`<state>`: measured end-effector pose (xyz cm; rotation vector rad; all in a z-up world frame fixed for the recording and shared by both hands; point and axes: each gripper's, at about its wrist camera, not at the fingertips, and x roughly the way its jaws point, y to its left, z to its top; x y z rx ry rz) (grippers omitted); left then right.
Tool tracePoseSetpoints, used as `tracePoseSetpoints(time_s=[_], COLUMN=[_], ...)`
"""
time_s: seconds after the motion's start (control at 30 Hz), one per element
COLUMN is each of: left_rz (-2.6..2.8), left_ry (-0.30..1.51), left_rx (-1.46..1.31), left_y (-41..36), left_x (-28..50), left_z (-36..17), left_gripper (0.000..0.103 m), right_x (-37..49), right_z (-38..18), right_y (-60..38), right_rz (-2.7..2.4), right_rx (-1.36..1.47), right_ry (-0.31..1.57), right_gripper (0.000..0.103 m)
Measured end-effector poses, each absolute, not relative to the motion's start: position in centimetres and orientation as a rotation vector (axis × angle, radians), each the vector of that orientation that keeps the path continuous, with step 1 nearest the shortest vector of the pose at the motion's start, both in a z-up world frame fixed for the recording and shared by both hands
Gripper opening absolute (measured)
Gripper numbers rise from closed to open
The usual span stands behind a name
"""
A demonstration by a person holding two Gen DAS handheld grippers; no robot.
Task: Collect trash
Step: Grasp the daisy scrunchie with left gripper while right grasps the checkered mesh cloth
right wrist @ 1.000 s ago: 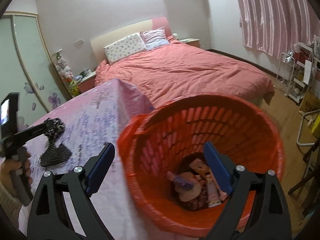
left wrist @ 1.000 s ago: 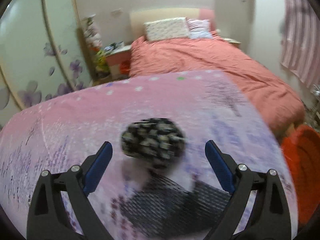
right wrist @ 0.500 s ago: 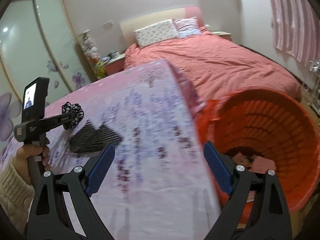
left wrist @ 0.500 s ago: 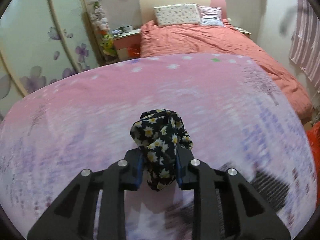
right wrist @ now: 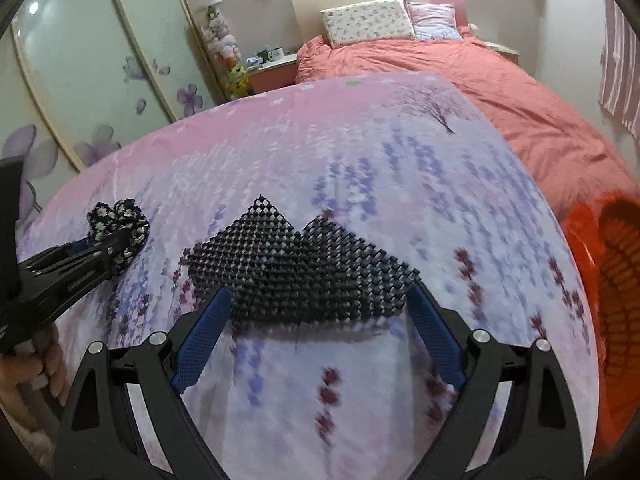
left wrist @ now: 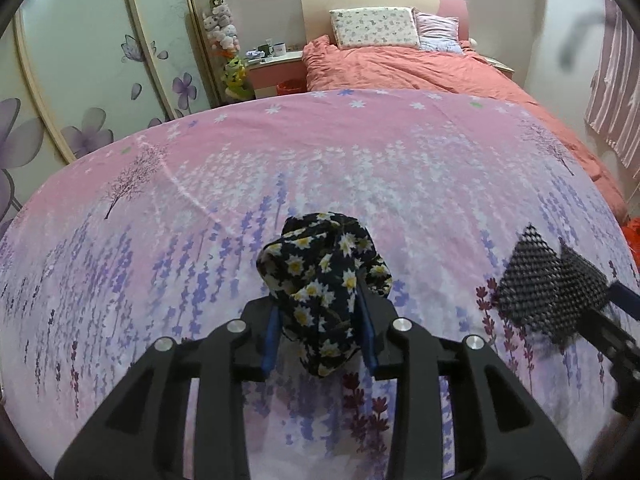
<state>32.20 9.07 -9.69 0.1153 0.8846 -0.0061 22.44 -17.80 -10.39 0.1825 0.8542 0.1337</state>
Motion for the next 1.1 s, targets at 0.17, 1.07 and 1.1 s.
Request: tracePoseSetpoints(time_s=[0.17,1.07,1.1], left_rz=[-0.009,0.007,0.006], left_ry=[0.884,0.9,0.9], left_rx=[0.096,0.047,0.047], left_y=[9.6,10.1,10.1], left_x=[32.5,32.7,32.7], left_z=[-10.2,-10.5,-10.5], left_gripper=[0.04,0.053,0.053], right_x=[23.6,22.5,22.6], right_z=[-10.2,-10.0,-10.0], right_y=[-15.9,-20.6,-20.4], right_rz=[0.115,0.005,0.002], right_rx=[0.104,0.22,0.22], right_ry=[0.862,0.838,0.841], right_gripper=[0.062,0.07,0.074])
